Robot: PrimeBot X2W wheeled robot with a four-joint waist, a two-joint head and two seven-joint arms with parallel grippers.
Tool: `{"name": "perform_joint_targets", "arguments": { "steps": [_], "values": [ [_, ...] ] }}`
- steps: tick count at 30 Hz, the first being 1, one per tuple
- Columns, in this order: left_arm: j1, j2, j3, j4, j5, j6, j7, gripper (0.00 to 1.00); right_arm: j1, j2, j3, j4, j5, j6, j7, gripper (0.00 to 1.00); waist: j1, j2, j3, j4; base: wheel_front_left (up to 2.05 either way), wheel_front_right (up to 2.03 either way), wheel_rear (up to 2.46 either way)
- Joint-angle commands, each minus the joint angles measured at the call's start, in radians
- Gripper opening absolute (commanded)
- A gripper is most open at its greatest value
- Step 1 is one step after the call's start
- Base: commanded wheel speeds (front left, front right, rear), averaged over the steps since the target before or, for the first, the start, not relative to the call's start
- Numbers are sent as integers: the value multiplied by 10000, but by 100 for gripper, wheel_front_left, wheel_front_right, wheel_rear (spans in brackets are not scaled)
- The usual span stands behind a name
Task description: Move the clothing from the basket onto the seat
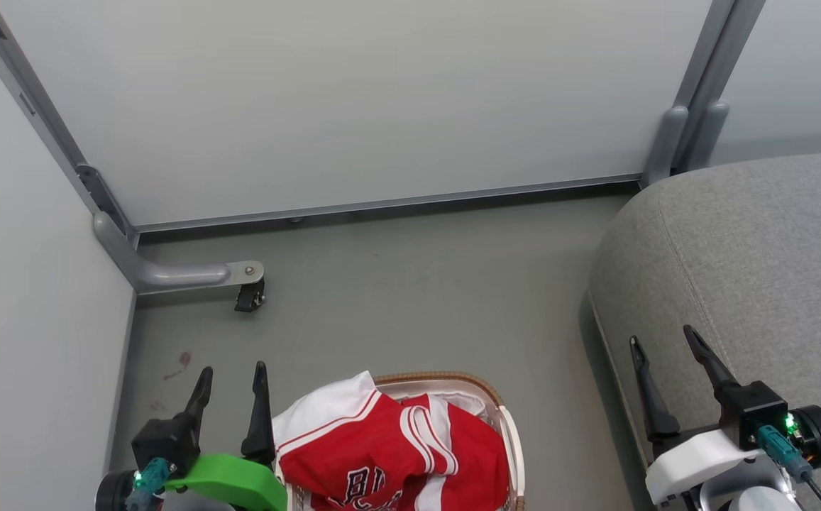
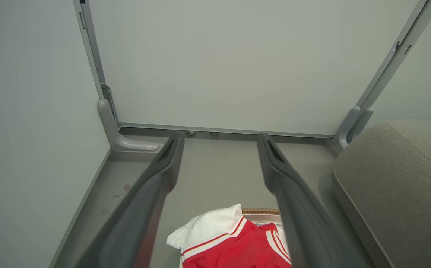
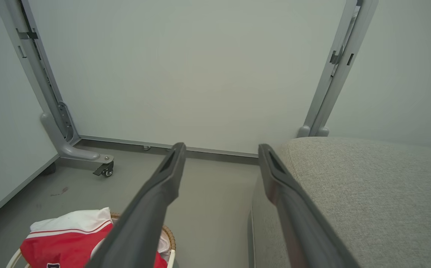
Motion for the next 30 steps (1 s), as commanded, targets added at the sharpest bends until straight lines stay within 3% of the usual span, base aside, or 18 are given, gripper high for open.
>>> {"name": "perform_joint_targets", "arguments": {
  "steps": [1, 30],
  "values": [
    [27, 69, -31, 49, 242, 59, -78, 100, 108, -61, 0, -47, -251, 4, -90, 100, 0, 0, 7, 3, 0, 0, 0],
    [-36, 70, -188, 265, 437, -29, -132, 100, 48, -62, -80, -94, -338, -1, -147, 100, 0, 0, 193, -13, 0, 0, 0]
  ]
}}
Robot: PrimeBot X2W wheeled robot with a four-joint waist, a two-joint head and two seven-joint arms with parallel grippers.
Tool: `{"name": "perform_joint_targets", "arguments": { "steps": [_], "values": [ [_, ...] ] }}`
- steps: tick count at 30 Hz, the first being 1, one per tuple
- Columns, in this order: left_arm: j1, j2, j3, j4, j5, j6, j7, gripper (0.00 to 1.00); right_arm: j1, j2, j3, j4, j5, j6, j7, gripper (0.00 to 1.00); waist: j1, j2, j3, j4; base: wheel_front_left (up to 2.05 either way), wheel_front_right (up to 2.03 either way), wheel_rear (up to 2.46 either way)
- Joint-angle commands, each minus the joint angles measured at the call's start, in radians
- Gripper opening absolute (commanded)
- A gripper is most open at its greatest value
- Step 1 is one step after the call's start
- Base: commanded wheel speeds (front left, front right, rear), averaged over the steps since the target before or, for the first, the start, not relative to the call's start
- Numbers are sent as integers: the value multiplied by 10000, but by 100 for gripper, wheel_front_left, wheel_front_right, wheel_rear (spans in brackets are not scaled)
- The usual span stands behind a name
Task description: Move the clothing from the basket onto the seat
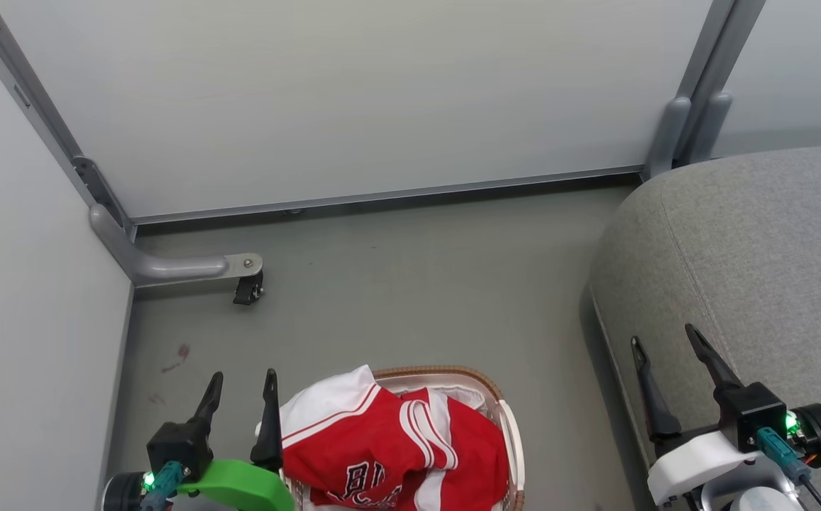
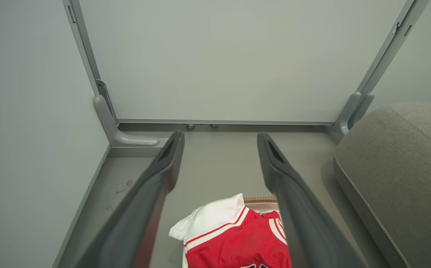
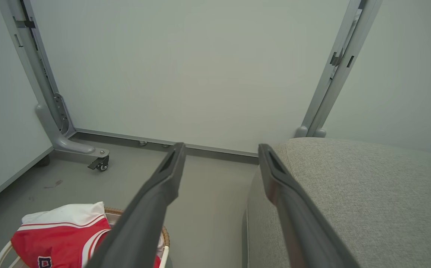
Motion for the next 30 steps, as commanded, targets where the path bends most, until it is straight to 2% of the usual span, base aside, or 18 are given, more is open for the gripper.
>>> {"name": "perform_joint_targets", "arguments": {
  "steps": [1, 8, 16, 30],
  "values": [
    [-48, 66, -36, 15, 56, -31, -7, 100, -1, -56, -11, -53, 68, -6, -49, 100, 0, 0, 64, -18, 0, 0, 0],
    [-403, 61, -531, 181, 103, -165, -7, 100, -297, -58, -63, -218, 104, -6, -49, 100, 0, 0, 654, -108, 0, 0, 0],
    [-1363, 60, -1720, 763, 326, -370, -4, 100, -1106, -55, -32, -470, 186, -8, -48, 100, 0, 0, 2089, -508, 0, 0, 0],
    [-3528, 111, -4174, 3809, 649, -616, -2, 100, -2475, -47, 150, -1064, 628, -8, -37, 100, 0, 0, 4744, -1648, 0, 0, 0]
  ]
}}
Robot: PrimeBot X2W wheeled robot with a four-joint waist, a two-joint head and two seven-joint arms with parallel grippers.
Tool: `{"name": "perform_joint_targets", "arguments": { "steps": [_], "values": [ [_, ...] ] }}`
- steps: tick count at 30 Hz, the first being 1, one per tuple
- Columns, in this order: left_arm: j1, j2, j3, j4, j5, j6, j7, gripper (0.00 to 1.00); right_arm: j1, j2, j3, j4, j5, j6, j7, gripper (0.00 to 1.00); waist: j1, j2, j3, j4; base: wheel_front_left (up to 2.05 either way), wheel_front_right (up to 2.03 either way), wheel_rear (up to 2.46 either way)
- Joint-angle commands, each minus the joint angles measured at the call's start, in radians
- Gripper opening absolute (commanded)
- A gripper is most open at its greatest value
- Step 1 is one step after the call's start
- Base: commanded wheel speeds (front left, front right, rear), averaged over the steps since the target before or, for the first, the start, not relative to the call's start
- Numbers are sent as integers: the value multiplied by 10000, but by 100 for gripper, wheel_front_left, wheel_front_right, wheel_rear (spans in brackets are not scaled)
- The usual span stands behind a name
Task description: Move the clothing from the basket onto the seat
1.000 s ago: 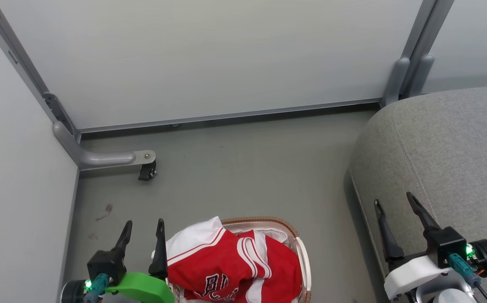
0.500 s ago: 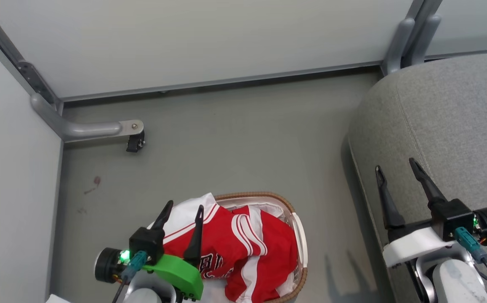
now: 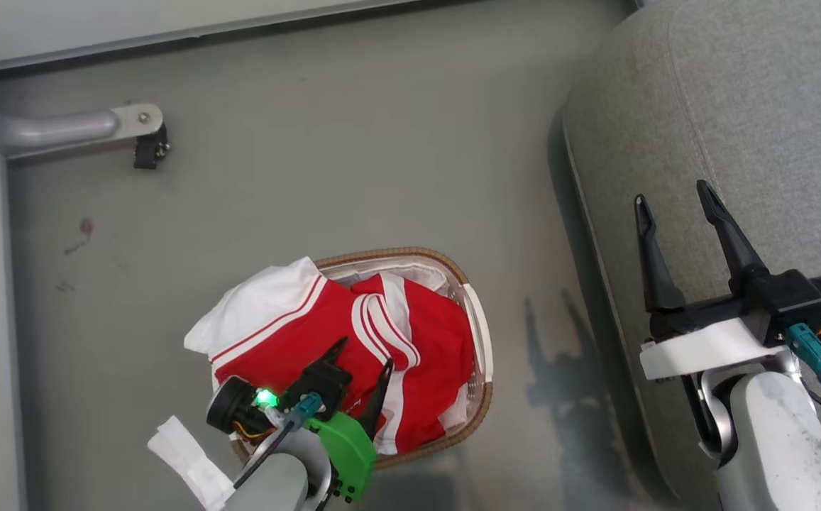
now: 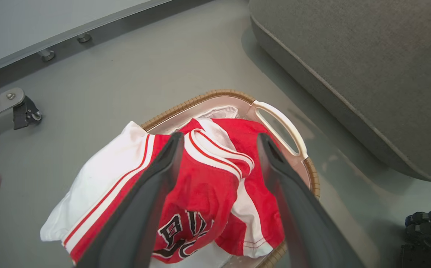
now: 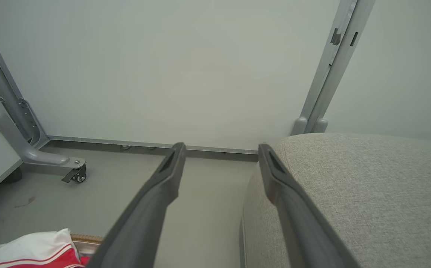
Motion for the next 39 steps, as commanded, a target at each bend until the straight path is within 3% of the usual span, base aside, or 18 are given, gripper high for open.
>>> {"name": "perform_joint_targets", "arguments": {
  "steps": [1, 9, 12, 18, 26, 27, 29, 31, 39],
  "values": [
    [-355, 154, -281, 217, -117, -45, 3, 100, -236, -32, 28, -78, 95, -10, -21, 100, -1, 0, 1155, -764, 0, 0, 0],
    [-1476, 623, -1837, 1833, -693, -41, 2, 100, -674, -31, 217, -217, 401, -10, -23, 100, -1, 0, 2181, -1267, 0, 0, 0],
    [-1881, 866, -1879, 2217, -596, -2, 3, 100, -792, -29, 275, -251, 520, -10, -23, 100, -1, 0, 2487, -1409, 0, 0, 0],
    [-2475, 1207, -1905, 3130, -226, 522, 3, 100, -986, -31, 352, -294, 709, -10, -23, 100, -1, 0, 2922, -1625, 0, 0, 0],
    [-3081, 1353, -1767, 4253, -378, 855, 4, 100, -1197, -31, 433, -274, 871, -10, -23, 100, -1, 0, 3235, -1743, 0, 0, 0],
    [-3144, 1340, -1721, 4351, -434, 866, 4, 67, -1212, -31, 437, -267, 885, -10, -23, 100, -1, 0, 3253, -1749, 0, 0, 0],
    [-3216, 1302, -1660, 4507, -482, 846, 4, 19, -1226, -33, 438, -244, 887, -10, -23, 100, -1, 0, 3259, -1752, 0, 0, 0],
    [-3264, 1275, -1605, 4566, -566, 820, 4, 0, -1252, -31, 433, -213, 889, -10, -23, 100, -1, 0, 3228, -1739, 0, 0, 0],
    [-2975, 1173, -1345, 3754, -862, 723, 4, 0, -1076, -33, 259, -31, 658, -10, -23, 100, -1, 0, 2608, -1476, 0, 0, 0]
  ]
}}
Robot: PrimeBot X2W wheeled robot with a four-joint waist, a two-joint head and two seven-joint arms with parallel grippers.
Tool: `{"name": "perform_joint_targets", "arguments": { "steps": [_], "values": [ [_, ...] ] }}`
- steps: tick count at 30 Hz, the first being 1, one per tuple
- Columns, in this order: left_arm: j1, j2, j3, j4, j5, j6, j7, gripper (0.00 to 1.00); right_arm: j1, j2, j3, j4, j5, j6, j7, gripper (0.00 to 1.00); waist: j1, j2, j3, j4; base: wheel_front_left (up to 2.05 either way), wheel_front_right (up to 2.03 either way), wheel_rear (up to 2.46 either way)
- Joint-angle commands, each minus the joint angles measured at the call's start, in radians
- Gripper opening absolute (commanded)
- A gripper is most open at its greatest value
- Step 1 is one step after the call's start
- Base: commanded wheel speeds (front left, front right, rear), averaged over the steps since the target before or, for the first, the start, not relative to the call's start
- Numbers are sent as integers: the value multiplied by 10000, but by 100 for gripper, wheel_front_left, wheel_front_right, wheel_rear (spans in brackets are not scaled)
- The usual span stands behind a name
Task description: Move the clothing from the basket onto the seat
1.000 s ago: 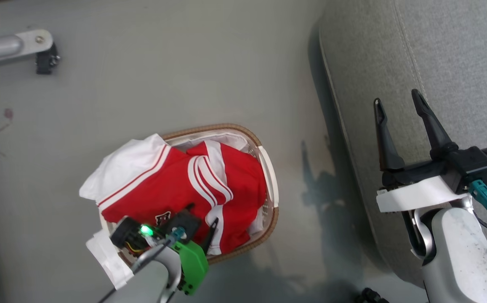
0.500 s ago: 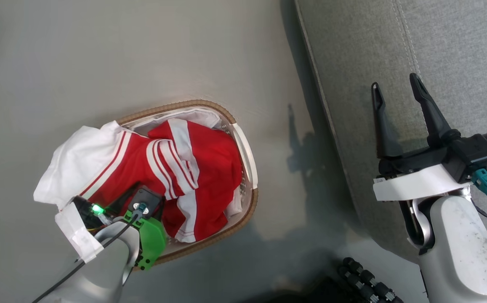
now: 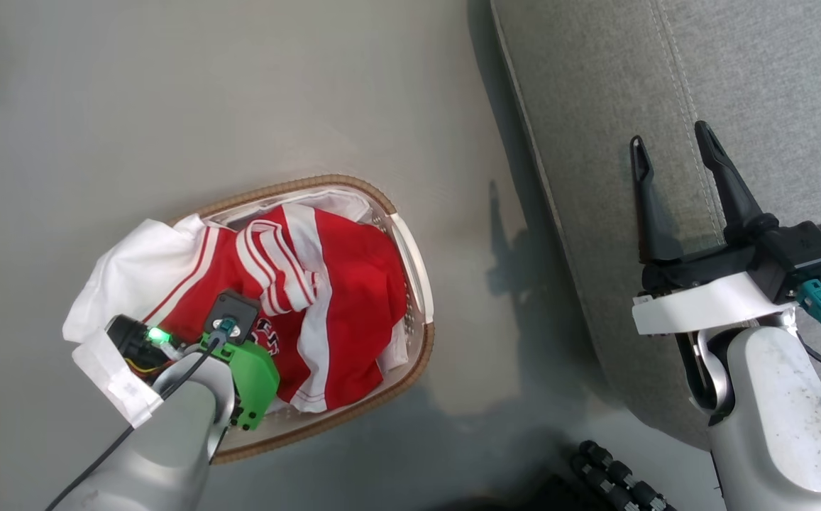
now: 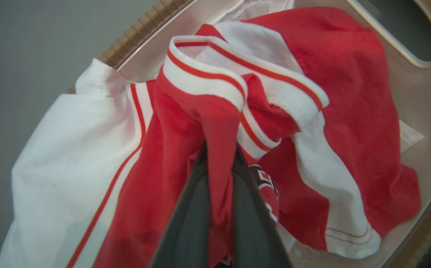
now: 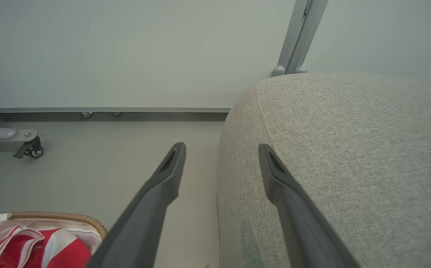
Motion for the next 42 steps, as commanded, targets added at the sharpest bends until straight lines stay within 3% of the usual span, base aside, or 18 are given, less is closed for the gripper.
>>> {"name": "perform_joint_targets", "arguments": {
  "steps": [1, 11, 26, 42],
  "values": [
    [152, -71, 100, -219, -142, -21, 4, 0, 116, -34, -61, 64, -86, -10, -25, 100, -1, 0, -367, 199, 0, 0, 0],
    [763, -39, 702, -2598, -82, 43, 1, 0, 537, -37, -236, 290, -523, -10, -25, 100, -1, 0, -2005, 890, 0, 0, 0],
    [817, 201, 1089, -5530, 602, -333, -1, 0, 1969, -37, -392, 824, -1059, -10, -23, 100, -1, 0, -5070, 1667, 0, 0, 0],
    [-811, 390, 1041, -7243, 885, -701, -1, 0, 2395, -34, 288, 1147, -1158, -10, -25, 100, -1, 0, -6553, 1796, 0, 0, 0]
  ]
}}
